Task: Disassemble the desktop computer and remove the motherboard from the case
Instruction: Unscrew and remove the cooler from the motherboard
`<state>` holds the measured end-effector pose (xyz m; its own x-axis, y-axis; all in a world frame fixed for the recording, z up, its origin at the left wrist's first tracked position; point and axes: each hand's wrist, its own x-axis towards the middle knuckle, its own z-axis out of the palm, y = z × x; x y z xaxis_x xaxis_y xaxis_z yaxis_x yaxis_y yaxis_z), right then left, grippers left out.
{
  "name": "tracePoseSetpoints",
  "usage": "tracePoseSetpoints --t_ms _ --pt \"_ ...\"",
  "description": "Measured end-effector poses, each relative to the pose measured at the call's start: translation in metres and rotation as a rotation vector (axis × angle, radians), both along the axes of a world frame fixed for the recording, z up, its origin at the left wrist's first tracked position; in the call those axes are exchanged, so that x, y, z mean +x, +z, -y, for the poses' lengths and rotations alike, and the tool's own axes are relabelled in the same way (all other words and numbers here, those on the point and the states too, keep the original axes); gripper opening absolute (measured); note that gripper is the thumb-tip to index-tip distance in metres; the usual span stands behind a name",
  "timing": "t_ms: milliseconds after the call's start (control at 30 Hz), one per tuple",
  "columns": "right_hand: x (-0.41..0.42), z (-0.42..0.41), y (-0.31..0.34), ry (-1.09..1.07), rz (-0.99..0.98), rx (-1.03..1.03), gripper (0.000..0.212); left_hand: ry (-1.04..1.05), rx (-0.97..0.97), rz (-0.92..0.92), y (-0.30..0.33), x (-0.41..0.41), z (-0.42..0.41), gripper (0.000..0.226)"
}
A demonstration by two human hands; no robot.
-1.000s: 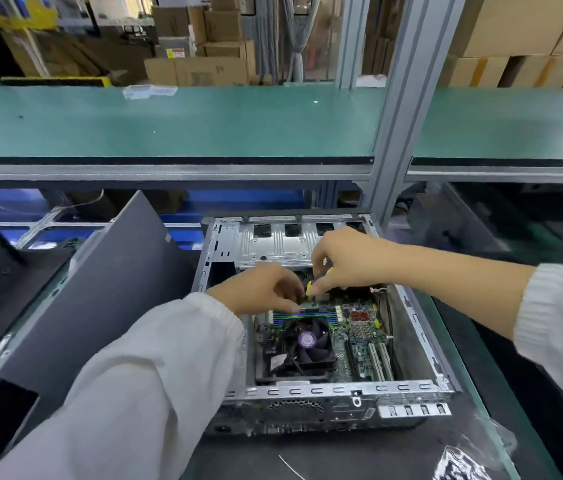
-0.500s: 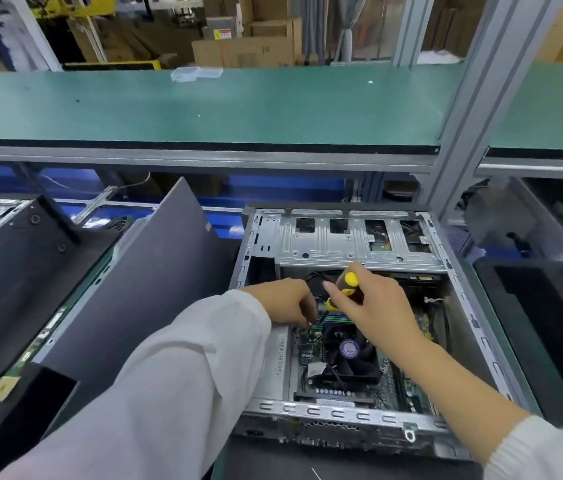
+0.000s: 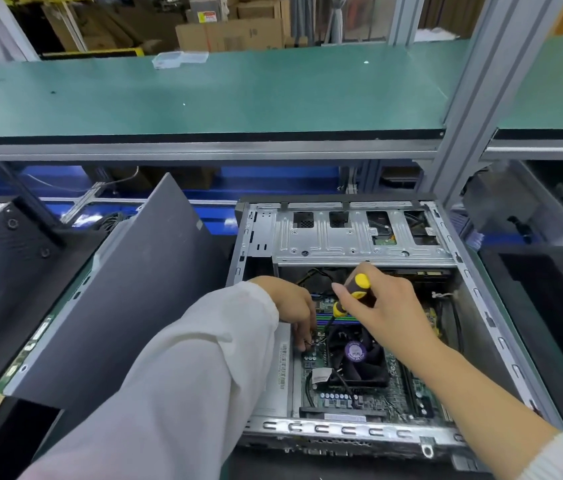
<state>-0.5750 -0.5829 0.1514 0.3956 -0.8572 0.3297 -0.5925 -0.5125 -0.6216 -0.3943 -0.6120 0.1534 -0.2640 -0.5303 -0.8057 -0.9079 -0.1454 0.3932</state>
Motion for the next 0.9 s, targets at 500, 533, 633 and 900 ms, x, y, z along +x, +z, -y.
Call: tracePoseSetpoints --t_ms 500,533,633,900 --pt "0.013 -0.002 0.002 0.105 -0.187 -0.046 0.034 0.083 0.058 -0.133 -0.001 -0.003 -0.005 0.023" --pt "0.016 -0.002 0.003 0.125 -0.213 -0.060 0.033 0.060 0.045 -0.138 -0.001 -0.003 -0.005 0.022" --pt "0.023 -0.003 0.004 0.163 -0.148 0.014 0.027 -0.064 -0.191 -0.144 0.005 0.003 -0.008 0.025" --pt "0.023 -0.006 -0.001 -0.008 0.074 0.112 0.034 0.059 -0.855 -0.431 0.071 0.026 -0.022 0.019"
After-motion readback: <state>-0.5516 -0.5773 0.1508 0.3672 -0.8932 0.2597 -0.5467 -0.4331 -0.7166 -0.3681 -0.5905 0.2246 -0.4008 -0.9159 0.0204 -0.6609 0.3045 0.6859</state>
